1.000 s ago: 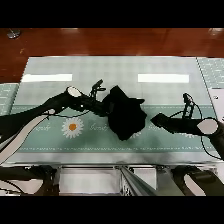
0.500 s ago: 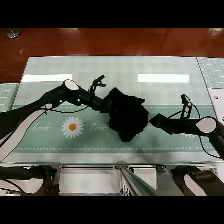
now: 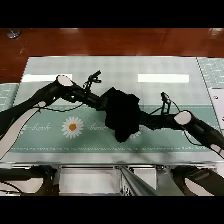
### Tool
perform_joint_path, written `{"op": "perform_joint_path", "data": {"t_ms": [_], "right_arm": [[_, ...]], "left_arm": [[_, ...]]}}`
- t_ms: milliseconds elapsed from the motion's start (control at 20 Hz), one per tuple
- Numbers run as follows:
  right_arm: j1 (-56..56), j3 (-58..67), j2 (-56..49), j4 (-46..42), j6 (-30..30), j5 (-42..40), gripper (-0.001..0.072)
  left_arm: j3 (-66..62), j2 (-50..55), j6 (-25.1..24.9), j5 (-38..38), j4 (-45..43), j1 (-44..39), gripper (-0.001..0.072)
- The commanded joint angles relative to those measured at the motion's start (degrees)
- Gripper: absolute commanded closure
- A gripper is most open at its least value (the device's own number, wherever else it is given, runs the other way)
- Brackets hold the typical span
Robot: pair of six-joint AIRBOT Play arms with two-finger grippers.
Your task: Fold the shirts.
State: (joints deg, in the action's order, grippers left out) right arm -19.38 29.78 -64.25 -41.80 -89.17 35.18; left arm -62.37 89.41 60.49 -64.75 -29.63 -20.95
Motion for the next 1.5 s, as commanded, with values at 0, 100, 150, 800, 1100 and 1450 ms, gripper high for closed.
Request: {"op": "perform_joint_path", "data": {"t_ms": [0, 100, 150, 800, 1100, 1450], "right_arm": [[-5.90, 5.62, -7.65, 1.90, 0.72, -3.43, 0.0298], [-6.93, 8.31, -10.38, 1.92, 2.40, -2.40, 0.0698], [-6.78, 9.60, -10.49, 1.86, 4.26, -1.05, 0.0693], [0.26, 67.36, 10.49, -32.72, -0.50, 27.61, 0.0694], [0.26, 67.34, 18.53, -34.18, 0.09, 42.42, 0.0694], [0.26, 51.82, 19.61, -32.37, -1.27, 53.18, 0.0694]], "left_arm": [[-0.07, -0.11, 0.00, -0.55, -0.22, 0.11, 0.0684], [-0.09, -0.26, -0.02, -1.44, -0.22, 0.48, 0.0684], [-0.09, -0.61, 0.00, -2.62, -0.20, 1.18, 0.0684], [-31.71, -30.34, 4.98, 0.17, -13.27, 13.49, 0.0684], [-31.67, -39.98, 11.80, -9.51, -22.84, 13.38, 0.0684], [-13.84, -45.48, 18.08, -16.83, -33.40, 10.45, 0.0684]]}}
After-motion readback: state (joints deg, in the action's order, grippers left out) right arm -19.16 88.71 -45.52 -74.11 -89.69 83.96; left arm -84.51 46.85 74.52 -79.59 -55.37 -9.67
